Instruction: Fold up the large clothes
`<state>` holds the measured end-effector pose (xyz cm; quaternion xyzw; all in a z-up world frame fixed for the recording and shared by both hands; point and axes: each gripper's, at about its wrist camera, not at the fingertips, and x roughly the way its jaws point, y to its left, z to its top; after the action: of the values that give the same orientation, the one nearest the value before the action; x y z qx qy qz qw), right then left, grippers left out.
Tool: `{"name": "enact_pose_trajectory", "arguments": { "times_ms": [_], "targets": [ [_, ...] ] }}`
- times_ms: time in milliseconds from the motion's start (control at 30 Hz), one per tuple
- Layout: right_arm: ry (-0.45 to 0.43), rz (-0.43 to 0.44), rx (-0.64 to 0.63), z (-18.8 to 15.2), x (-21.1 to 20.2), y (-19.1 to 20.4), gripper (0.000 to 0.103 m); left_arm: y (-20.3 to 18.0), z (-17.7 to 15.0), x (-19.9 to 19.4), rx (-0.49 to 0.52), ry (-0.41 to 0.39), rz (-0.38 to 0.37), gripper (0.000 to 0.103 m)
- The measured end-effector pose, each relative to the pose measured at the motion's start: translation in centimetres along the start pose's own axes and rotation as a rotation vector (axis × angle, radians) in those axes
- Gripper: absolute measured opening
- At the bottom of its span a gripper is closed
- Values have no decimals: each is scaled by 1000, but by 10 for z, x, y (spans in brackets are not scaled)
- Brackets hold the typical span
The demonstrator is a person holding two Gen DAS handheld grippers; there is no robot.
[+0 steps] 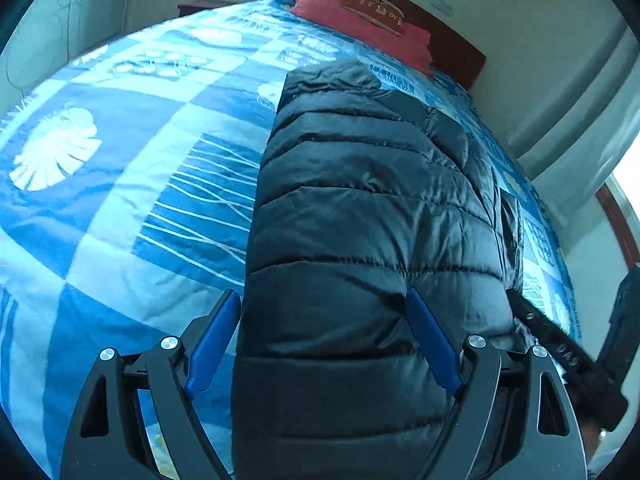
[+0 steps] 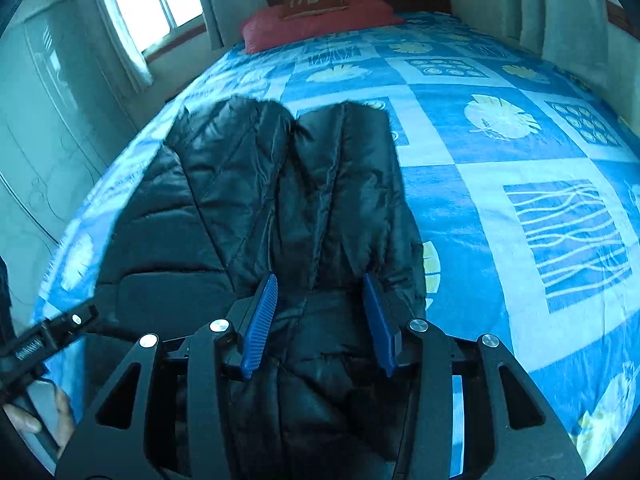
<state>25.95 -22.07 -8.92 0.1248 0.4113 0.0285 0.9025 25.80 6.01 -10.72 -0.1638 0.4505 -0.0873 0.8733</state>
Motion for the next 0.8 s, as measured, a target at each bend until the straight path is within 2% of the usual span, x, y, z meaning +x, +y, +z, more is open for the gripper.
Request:
{"name": "enact_pose_trajectory", "arguments": {
  "times_ms": [200,533,800],
  "targets": [
    [-31,-40,-61,-24,-27,12,59,-10,-19,-16,58,-36,60,83],
    [-11,-27,-55,-64,-53,10,59,-20,-60,-40,111,-63,111,83],
    [-41,-49,-73,-88,-90,11,62,-26,-87,-75,125,-107,163,83]
  ]
}}
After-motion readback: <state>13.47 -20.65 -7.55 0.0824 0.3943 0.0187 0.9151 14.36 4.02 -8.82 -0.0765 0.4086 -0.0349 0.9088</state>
